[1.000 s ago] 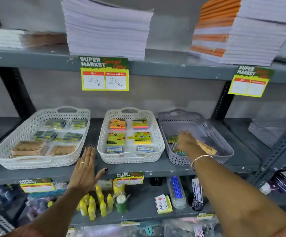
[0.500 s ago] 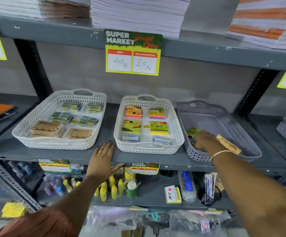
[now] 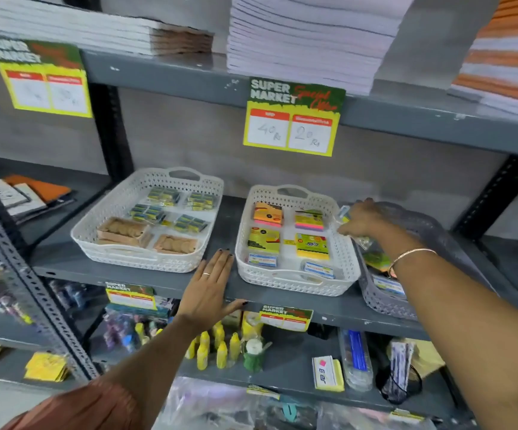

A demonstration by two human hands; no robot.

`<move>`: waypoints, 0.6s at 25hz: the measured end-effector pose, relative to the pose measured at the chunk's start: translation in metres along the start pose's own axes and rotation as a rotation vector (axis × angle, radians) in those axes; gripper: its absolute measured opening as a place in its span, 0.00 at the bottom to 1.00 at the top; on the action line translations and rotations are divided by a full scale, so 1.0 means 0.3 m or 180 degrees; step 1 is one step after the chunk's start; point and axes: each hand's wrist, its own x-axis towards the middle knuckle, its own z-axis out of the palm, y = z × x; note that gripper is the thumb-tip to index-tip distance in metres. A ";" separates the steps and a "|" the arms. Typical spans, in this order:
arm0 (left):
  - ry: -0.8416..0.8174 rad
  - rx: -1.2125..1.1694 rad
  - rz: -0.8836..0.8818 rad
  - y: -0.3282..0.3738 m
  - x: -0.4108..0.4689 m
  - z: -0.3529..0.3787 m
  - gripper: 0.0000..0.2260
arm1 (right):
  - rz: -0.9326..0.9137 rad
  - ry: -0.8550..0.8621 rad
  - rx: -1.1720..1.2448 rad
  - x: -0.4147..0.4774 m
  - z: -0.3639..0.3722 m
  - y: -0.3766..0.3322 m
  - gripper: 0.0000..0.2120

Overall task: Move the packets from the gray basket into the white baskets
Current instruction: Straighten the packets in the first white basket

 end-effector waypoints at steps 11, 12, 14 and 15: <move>0.0059 0.0493 -0.0364 -0.415 -0.036 -0.148 0.40 | -0.1587 0.0134 0.0853 0.102 0.120 -0.901 0.30; 0.0092 0.0536 -0.0311 -0.417 -0.032 -0.138 0.40 | -0.1673 0.0043 0.0801 0.117 0.152 -0.958 0.30; 0.0146 0.0535 -0.0256 -0.420 -0.029 -0.117 0.40 | -0.1741 -0.0151 0.0634 0.154 0.234 -1.047 0.27; 0.0169 0.0515 -0.0248 -0.417 -0.030 -0.113 0.40 | -0.1714 -0.0233 0.0543 0.171 0.274 -1.071 0.27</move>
